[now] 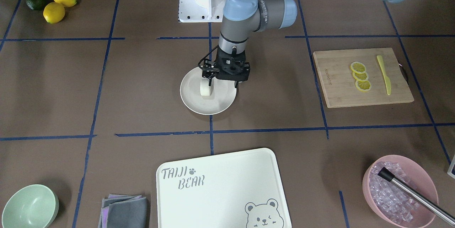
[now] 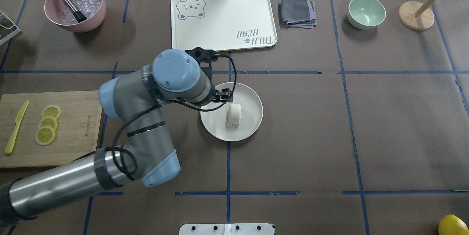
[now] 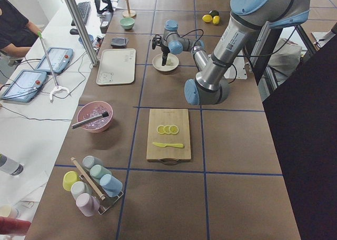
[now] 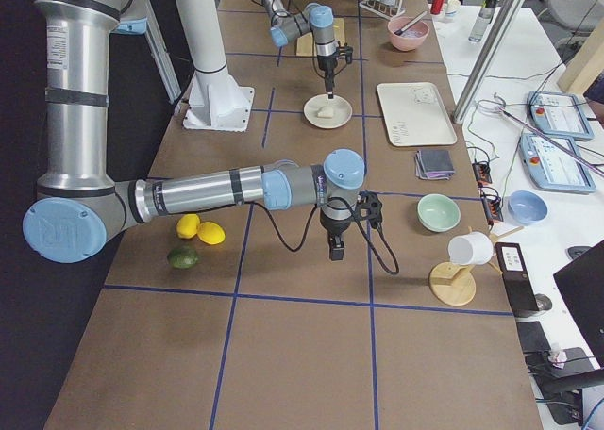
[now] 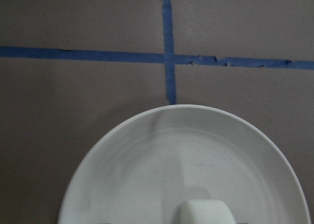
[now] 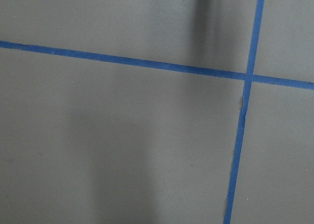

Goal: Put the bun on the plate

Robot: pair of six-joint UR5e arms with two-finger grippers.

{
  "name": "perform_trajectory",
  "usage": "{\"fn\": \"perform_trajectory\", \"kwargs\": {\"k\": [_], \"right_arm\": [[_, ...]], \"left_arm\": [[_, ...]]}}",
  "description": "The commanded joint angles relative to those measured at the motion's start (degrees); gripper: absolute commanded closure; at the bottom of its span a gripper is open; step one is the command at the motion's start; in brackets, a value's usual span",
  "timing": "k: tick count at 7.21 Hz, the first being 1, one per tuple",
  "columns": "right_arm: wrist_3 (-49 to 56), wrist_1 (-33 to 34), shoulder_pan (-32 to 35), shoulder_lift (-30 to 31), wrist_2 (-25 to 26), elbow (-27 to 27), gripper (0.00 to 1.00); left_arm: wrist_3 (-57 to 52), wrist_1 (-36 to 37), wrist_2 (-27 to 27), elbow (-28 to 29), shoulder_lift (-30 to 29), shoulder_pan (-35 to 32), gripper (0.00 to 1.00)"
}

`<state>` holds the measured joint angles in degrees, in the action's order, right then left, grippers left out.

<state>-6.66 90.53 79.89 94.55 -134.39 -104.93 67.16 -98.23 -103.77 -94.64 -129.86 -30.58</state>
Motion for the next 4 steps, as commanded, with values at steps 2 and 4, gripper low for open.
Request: {"fn": "perform_trajectory", "kwargs": {"k": [2,4], "right_arm": [[0.5,0.0,0.0,-0.2,0.1,0.5,0.00],[0.7,0.0,0.0,-0.2,0.4,0.8,0.00]], "left_arm": [[-19.3,6.1,-7.6,-21.1,21.5,-8.9,0.08],[-37.3,5.4,-18.4,-24.6,35.7,-20.9,0.08]]}}
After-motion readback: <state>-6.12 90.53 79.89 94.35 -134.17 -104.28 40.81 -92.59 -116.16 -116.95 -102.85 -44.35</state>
